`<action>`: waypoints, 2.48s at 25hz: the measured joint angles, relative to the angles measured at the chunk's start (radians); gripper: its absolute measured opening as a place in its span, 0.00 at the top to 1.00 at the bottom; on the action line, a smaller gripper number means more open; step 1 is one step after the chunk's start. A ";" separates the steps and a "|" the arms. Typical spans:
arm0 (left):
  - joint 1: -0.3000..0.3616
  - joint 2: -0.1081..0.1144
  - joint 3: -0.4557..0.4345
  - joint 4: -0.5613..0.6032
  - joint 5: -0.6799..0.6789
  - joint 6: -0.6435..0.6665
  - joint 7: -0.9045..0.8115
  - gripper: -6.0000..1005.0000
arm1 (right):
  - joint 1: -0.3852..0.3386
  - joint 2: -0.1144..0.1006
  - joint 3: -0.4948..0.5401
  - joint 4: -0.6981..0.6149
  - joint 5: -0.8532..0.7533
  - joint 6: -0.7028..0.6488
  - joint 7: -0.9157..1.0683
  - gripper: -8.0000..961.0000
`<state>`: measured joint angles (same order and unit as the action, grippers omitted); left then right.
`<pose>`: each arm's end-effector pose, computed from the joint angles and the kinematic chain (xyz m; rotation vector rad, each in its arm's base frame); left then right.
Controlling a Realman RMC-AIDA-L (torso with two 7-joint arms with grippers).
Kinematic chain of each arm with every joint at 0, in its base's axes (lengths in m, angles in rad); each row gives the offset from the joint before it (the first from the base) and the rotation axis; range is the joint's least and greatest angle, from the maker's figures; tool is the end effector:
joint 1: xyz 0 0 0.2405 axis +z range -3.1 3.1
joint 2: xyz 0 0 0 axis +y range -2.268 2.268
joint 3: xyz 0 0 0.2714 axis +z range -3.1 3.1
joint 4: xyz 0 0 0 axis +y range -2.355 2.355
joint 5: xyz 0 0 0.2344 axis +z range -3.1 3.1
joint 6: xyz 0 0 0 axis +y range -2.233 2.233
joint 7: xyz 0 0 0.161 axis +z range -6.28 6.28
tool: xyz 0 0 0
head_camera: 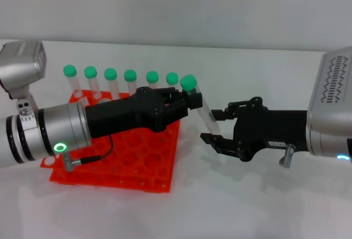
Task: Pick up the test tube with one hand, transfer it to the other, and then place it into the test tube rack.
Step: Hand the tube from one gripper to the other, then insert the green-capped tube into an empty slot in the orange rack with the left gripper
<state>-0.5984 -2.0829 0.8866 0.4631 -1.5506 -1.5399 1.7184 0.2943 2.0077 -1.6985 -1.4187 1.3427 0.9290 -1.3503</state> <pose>-0.2242 0.3735 -0.0495 -2.6593 -0.7619 -1.1523 0.1485 0.3626 -0.0579 -2.7015 0.1221 0.3743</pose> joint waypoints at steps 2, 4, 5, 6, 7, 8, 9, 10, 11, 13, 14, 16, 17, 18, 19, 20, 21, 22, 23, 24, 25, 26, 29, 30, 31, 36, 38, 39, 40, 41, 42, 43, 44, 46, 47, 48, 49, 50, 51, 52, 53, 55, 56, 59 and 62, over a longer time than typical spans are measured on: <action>0.000 0.001 0.000 0.003 0.000 -0.002 -0.004 0.80 | -0.002 0.000 0.005 0.003 0.000 -0.009 0.000 0.75; 0.002 0.004 0.000 0.009 0.001 -0.009 -0.012 0.80 | -0.004 0.000 0.013 0.010 0.001 -0.019 0.000 0.59; 0.004 0.004 0.001 0.014 0.002 -0.013 -0.017 0.80 | -0.006 0.000 0.022 0.017 0.001 -0.024 0.001 0.50; 0.004 0.004 0.001 0.014 0.002 -0.013 -0.017 0.80 | -0.006 0.000 0.033 0.026 0.001 -0.026 0.001 0.46; 0.020 0.007 0.001 0.053 0.003 -0.035 -0.048 0.80 | -0.006 0.000 0.040 0.031 0.001 -0.027 0.001 0.42; 0.021 0.007 0.001 0.056 0.003 -0.037 -0.053 0.80 | -0.007 0.000 0.055 0.042 0.001 -0.029 0.001 0.38; 0.035 0.008 0.001 0.091 0.006 -0.046 -0.077 0.80 | -0.007 0.000 0.070 0.053 0.001 -0.031 0.001 0.33; 0.046 0.008 0.002 0.118 0.008 -0.052 -0.100 0.80 | -0.007 0.000 0.080 0.060 0.001 -0.031 0.001 0.29; 0.061 0.008 0.003 0.157 0.011 -0.061 -0.132 0.80 | -0.008 0.000 0.092 0.067 0.001 -0.031 0.001 0.26; 0.083 0.008 0.005 0.224 0.025 -0.075 -0.199 0.80 | -0.015 -0.001 0.112 0.077 0.002 -0.032 0.001 0.19; 0.100 0.009 0.005 0.280 0.040 -0.083 -0.252 0.80 | -0.021 -0.002 0.119 0.078 0.002 -0.032 0.000 0.16; 0.129 0.010 0.006 0.386 0.076 -0.088 -0.335 0.80 | -0.032 -0.002 0.132 0.080 0.002 -0.032 -0.003 0.09; 0.144 0.010 0.006 0.446 0.097 -0.087 -0.382 0.80 | -0.038 -0.003 0.139 0.080 0.001 -0.032 -0.006 0.09; 0.158 0.010 0.006 0.497 0.123 -0.085 -0.425 0.80 | -0.043 -0.003 0.144 0.080 0.000 -0.031 -0.008 0.09; 0.172 0.010 0.006 0.562 0.156 -0.080 -0.471 0.80 | -0.045 -0.003 0.146 0.082 -0.002 -0.031 -0.008 0.09; 0.182 0.009 0.006 0.601 0.176 -0.075 -0.504 0.80 | -0.047 -0.004 0.147 0.084 -0.003 -0.030 -0.008 0.09; 0.191 0.008 0.006 0.654 0.206 -0.067 -0.541 0.80 | -0.048 -0.004 0.148 0.087 -0.004 -0.030 -0.008 0.09; 0.197 0.008 0.006 0.691 0.229 -0.060 -0.564 0.80 | -0.049 -0.004 0.148 0.090 -0.004 -0.029 -0.009 0.09; 0.201 0.008 0.006 0.731 0.255 -0.050 -0.591 0.80 | -0.050 -0.004 0.148 0.093 -0.005 -0.028 -0.009 0.09; 0.203 0.007 0.006 0.760 0.278 -0.042 -0.607 0.80 | -0.052 -0.004 0.148 0.095 -0.006 -0.025 -0.009 0.09; 0.205 0.007 0.006 0.782 0.293 -0.035 -0.619 0.80 | -0.054 -0.004 0.148 0.096 -0.007 -0.023 -0.009 0.09; 0.208 0.005 0.006 0.811 0.320 -0.022 -0.633 0.80 | -0.057 -0.004 0.148 0.097 -0.007 -0.021 -0.009 0.09; 0.222 0.002 0.012 0.864 0.367 0.018 -0.648 0.80 | -0.061 -0.004 0.148 0.103 -0.008 -0.014 -0.009 0.09; 0.230 0.001 0.026 0.878 0.380 0.043 -0.650 0.80 | -0.063 -0.004 0.149 0.105 -0.008 -0.012 -0.009 0.09; 0.235 0.002 0.040 0.882 0.384 0.066 -0.650 0.80 | -0.065 -0.004 0.149 0.106 -0.008 -0.010 -0.009 0.09; 0.245 0.003 0.114 0.886 0.417 0.166 -0.646 0.80 | -0.071 -0.004 0.149 0.113 -0.008 -0.008 -0.010 0.09; 0.244 0.003 0.156 0.887 0.450 0.210 -0.653 0.80 | -0.071 -0.004 0.148 0.115 -0.008 -0.008 -0.010 0.09; 0.243 0.003 0.169 0.887 0.458 0.221 -0.658 0.80 | -0.070 -0.004 0.146 0.116 -0.008 -0.007 -0.010 0.09; 0.241 0.003 0.182 0.885 0.464 0.231 -0.664 0.80 | -0.069 -0.004 0.145 0.116 -0.008 -0.007 -0.010 0.09; 0.238 0.004 0.193 0.882 0.468 0.238 -0.670 0.80 | -0.069 -0.004 0.143 0.116 -0.008 -0.007 -0.010 0.09; 0.237 0.004 0.199 0.880 0.471 0.239 -0.673 0.80 | -0.068 -0.004 0.142 0.117 -0.008 -0.007 -0.010 0.09; 0.235 0.004 0.205 0.879 0.475 0.242 -0.674 0.80 | -0.068 -0.004 0.142 0.117 -0.008 -0.007 -0.010 0.09; 0.234 0.004 0.209 0.879 0.478 0.245 -0.674 0.80 | -0.067 -0.004 0.142 0.118 -0.008 -0.007 -0.010 0.09; 0.233 0.003 0.223 0.879 0.485 0.258 -0.675 0.80 | -0.067 -0.004 0.142 0.118 -0.008 -0.007 -0.010 0.09; 0.233 0.003 0.226 0.879 0.485 0.261 -0.675 0.80 | -0.067 -0.004 0.142 0.119 -0.008 -0.007 -0.010 0.09; 0.233 0.003 0.228 0.880 0.485 0.263 -0.675 0.80 | -0.067 -0.004 0.141 0.119 -0.007 -0.007 -0.010 0.09; 0.233 0.003 0.228 0.880 0.485 0.264 -0.674 0.80 | -0.066 -0.004 0.141 0.120 -0.007 -0.007 -0.010 0.09; 0.233 0.003 0.228 0.882 0.484 0.264 -0.673 0.80 | -0.065 -0.004 0.140 0.121 -0.007 -0.007 -0.010 0.09; 0.233 0.003 0.228 0.883 0.484 0.265 -0.671 0.80 | -0.065 -0.004 0.139 0.121 -0.007 -0.007 -0.009 0.09; 0.233 0.003 0.228 0.885 0.484 0.265 -0.670 0.80 | -0.064 -0.003 0.138 0.121 -0.007 -0.008 -0.009 0.09; 0.233 0.003 0.228 0.886 0.483 0.268 -0.669 0.80 | -0.063 -0.003 0.138 0.121 -0.006 -0.009 -0.008 0.09; 0.232 0.004 0.228 0.887 0.481 0.280 -0.665 0.80 | -0.063 -0.003 0.138 0.121 -0.005 -0.010 -0.008 0.09; 0.232 0.004 0.228 0.887 0.481 0.286 -0.663 0.80 | -0.062 -0.003 0.138 0.122 -0.004 -0.011 -0.008 0.09; 0.232 0.004 0.230 0.885 0.478 0.302 -0.648 0.80 | -0.058 -0.003 0.138 0.123 -0.002 -0.016 -0.008 0.09; 0.231 0.004 0.247 0.880 0.470 0.324 -0.641 0.80 | -0.050 -0.002 0.133 0.131 -0.001 -0.023 -0.007 0.09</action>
<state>-0.3671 -2.0787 1.1336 1.3433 -1.0803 -1.2157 1.0777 0.2441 2.0062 -1.5659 -1.2880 1.3422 0.9058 -1.3577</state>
